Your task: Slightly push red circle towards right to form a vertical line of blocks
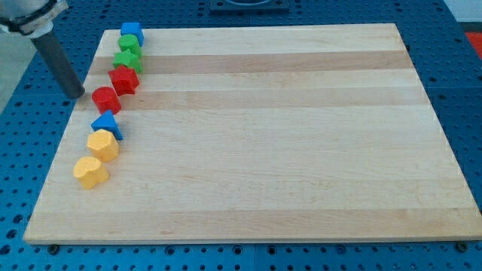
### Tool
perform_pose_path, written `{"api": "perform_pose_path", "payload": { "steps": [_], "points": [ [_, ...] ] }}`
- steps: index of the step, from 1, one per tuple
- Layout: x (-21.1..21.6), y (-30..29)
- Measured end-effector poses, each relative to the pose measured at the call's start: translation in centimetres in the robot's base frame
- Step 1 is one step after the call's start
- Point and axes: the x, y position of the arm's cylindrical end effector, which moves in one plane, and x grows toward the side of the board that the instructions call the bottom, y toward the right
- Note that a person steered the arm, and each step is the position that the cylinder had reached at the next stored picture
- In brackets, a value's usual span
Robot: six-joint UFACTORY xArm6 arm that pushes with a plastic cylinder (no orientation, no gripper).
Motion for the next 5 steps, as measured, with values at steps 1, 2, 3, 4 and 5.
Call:
{"api": "perform_pose_path", "payload": {
  "steps": [1,2,3,4,5],
  "points": [
    [0.7,1.3],
    [1.7,1.2],
    [1.7,1.4],
    [1.8,1.8],
    [2.4,2.1]
  ]
}}
